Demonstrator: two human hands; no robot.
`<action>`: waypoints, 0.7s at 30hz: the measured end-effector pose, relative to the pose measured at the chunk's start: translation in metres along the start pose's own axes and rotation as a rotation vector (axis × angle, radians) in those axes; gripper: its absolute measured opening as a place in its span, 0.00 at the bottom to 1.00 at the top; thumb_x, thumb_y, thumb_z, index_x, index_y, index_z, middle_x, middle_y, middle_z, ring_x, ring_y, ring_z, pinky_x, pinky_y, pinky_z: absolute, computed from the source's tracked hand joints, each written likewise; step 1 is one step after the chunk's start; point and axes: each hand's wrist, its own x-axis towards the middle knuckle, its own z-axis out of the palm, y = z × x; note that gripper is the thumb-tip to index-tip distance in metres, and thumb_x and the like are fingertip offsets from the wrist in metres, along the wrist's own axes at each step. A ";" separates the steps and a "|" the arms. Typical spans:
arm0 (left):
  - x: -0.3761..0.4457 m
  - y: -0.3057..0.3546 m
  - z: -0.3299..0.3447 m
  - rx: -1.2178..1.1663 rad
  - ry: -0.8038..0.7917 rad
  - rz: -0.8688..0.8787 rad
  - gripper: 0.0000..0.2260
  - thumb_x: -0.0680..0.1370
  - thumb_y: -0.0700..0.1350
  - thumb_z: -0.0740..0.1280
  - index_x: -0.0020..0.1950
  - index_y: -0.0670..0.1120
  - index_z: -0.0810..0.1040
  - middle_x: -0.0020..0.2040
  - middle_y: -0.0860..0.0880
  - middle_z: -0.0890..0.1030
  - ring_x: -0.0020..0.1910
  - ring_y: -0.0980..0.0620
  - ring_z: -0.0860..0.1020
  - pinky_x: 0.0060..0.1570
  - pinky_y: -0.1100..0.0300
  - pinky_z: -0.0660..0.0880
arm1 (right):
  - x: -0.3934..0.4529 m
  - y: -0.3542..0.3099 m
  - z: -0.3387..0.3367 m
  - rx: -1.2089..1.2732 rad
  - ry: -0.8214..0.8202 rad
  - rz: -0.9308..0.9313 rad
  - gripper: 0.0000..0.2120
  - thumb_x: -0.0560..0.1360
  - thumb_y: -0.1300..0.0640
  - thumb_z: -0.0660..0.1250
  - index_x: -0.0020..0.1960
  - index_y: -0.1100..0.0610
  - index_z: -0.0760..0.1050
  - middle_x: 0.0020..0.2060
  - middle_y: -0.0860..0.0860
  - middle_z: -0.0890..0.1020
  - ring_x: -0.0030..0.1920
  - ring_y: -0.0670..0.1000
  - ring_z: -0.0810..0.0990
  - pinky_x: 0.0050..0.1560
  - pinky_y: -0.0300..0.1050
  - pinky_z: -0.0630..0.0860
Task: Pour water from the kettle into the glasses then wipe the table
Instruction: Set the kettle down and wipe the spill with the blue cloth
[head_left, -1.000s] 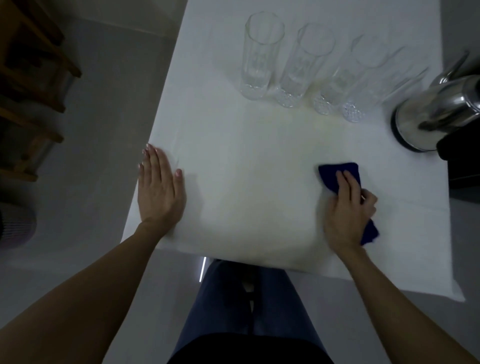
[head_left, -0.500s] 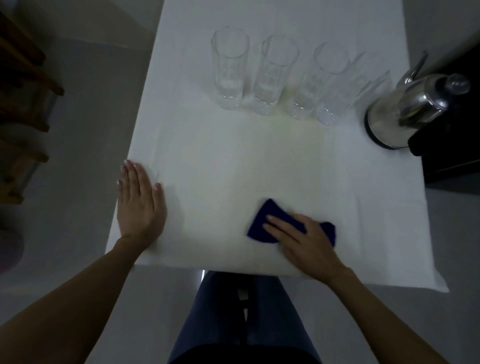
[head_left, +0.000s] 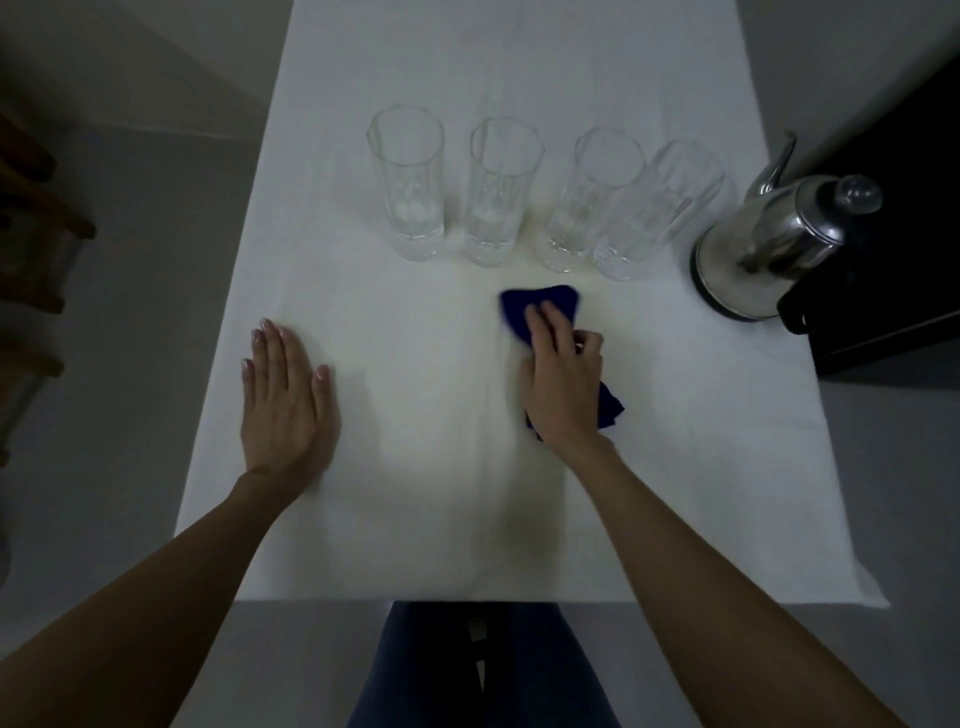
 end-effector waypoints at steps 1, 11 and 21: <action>0.000 0.000 0.000 -0.001 0.000 -0.003 0.29 0.82 0.54 0.41 0.78 0.39 0.44 0.79 0.41 0.44 0.78 0.47 0.42 0.76 0.48 0.42 | -0.004 0.018 -0.002 -0.019 -0.016 -0.176 0.24 0.78 0.58 0.55 0.72 0.59 0.72 0.72 0.56 0.73 0.55 0.67 0.73 0.53 0.58 0.74; -0.001 0.003 0.001 -0.028 0.029 -0.024 0.28 0.82 0.54 0.41 0.78 0.39 0.45 0.79 0.42 0.45 0.78 0.48 0.42 0.77 0.50 0.42 | 0.035 0.024 0.001 -0.140 0.155 0.729 0.28 0.81 0.61 0.57 0.79 0.61 0.56 0.77 0.61 0.60 0.66 0.68 0.65 0.60 0.58 0.67; -0.012 -0.004 -0.008 -0.086 0.036 -0.016 0.27 0.83 0.52 0.43 0.78 0.40 0.46 0.79 0.43 0.45 0.78 0.50 0.42 0.76 0.54 0.40 | 0.016 -0.071 0.033 -0.020 -0.102 -0.576 0.25 0.73 0.65 0.62 0.70 0.61 0.74 0.68 0.59 0.77 0.53 0.66 0.75 0.48 0.58 0.76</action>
